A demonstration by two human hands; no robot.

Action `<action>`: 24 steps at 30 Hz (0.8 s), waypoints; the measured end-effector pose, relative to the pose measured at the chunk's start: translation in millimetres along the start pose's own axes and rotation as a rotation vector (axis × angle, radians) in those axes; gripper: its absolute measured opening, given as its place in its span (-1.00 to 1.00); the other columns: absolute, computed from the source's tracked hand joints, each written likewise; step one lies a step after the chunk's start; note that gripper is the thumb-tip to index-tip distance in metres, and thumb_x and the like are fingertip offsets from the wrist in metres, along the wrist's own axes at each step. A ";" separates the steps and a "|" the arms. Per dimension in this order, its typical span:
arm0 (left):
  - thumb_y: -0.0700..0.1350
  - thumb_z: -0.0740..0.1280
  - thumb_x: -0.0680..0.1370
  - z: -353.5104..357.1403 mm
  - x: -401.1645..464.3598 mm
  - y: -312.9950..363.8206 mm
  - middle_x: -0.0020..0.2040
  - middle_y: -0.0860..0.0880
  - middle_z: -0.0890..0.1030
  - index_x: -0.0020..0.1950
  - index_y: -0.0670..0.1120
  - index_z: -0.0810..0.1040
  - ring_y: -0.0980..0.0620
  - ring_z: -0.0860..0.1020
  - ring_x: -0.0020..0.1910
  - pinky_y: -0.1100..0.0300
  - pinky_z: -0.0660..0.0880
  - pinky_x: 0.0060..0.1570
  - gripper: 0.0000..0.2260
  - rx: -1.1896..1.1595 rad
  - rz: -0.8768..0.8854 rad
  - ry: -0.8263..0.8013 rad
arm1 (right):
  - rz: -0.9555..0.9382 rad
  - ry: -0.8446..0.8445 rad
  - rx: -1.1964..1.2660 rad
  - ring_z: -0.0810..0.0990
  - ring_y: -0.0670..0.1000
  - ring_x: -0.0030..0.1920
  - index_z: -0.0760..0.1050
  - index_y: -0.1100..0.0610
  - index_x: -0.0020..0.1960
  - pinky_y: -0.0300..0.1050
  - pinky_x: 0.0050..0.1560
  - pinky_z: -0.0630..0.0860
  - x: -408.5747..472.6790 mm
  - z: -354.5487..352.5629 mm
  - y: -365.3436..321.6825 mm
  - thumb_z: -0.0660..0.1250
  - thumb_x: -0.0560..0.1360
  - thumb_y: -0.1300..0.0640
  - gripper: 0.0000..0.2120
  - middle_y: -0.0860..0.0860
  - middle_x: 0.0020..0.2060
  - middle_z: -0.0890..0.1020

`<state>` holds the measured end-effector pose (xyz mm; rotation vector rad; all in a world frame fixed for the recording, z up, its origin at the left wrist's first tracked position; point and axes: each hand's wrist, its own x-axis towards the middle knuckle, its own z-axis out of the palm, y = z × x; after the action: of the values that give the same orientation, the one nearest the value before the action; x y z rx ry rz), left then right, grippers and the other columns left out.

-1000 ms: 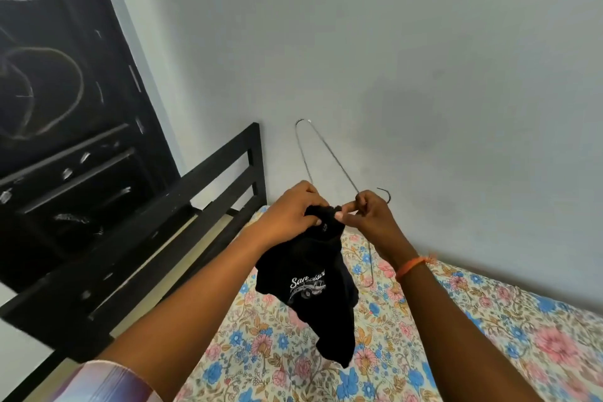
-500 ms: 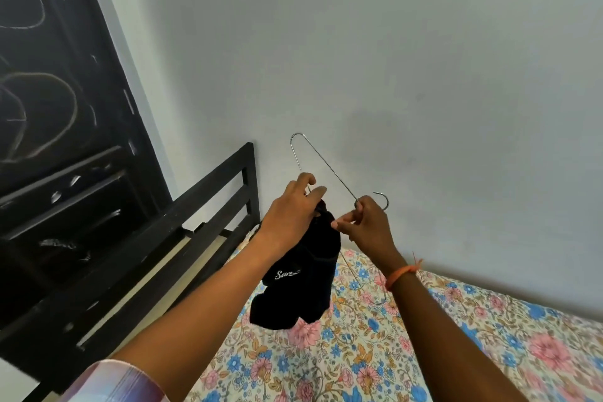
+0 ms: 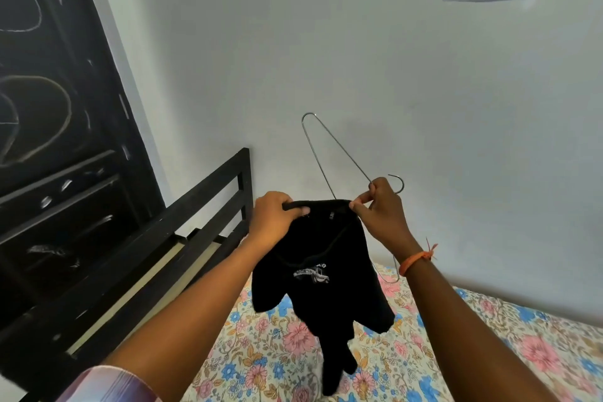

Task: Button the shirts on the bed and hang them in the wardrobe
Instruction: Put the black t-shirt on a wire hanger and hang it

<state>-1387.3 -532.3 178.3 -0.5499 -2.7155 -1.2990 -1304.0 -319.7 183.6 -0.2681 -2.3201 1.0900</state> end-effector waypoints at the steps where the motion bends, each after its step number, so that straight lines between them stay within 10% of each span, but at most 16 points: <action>1: 0.09 0.48 0.46 2.7 2.0 4.2 -0.43 -0.06 0.45 -0.37 -0.22 0.45 0.01 0.44 -0.43 0.18 0.33 -0.38 -0.56 -0.059 0.003 -0.043 | 0.016 0.027 0.012 0.34 -0.12 -0.44 0.22 0.07 -0.17 -0.25 -0.36 0.31 -0.6 -0.7 0.5 0.46 0.45 0.19 -0.63 -0.02 -0.28 0.61; 6: 0.05 0.42 0.52 11.2 12.8 23.8 -0.48 0.01 0.45 -0.42 -0.17 0.48 0.09 0.44 -0.48 0.24 0.30 -0.42 -0.59 -0.010 0.125 -0.139 | 0.129 0.168 0.275 0.24 -0.02 -0.39 0.25 0.15 -0.31 -0.11 -0.33 0.18 -1.0 -17.1 -6.8 0.20 0.61 -0.18 -0.51 0.07 -0.41 0.32; 17: 0.05 0.45 0.49 19.6 16.4 42.7 -0.46 -0.04 0.38 -0.39 -0.20 0.48 0.07 0.34 -0.50 0.24 0.22 -0.46 -0.60 0.171 0.095 -0.452 | 0.385 0.417 1.045 0.03 -0.07 -0.53 0.10 0.00 -0.36 -0.27 -0.51 0.01 29.1 -25.5 -43.0 0.15 0.62 -0.21 -0.51 -0.08 -0.51 0.13; 24: -0.10 0.42 0.47 -19.5 19.2 47.3 -0.27 -0.11 0.55 -0.15 -0.30 0.61 -0.05 0.52 -0.29 0.16 0.43 -0.21 -0.76 -0.010 -0.090 -0.686 | 0.399 0.472 1.059 0.06 -0.05 -0.50 0.12 0.00 -0.34 -0.23 -0.48 0.03 36.7 -4.1 -51.6 0.12 0.62 -0.24 -0.52 -0.04 -0.47 0.14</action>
<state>-1390.0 -514.6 229.9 -1.0525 -3.2960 -1.3313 -1329.2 -336.0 239.5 -0.4954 -1.0788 2.0100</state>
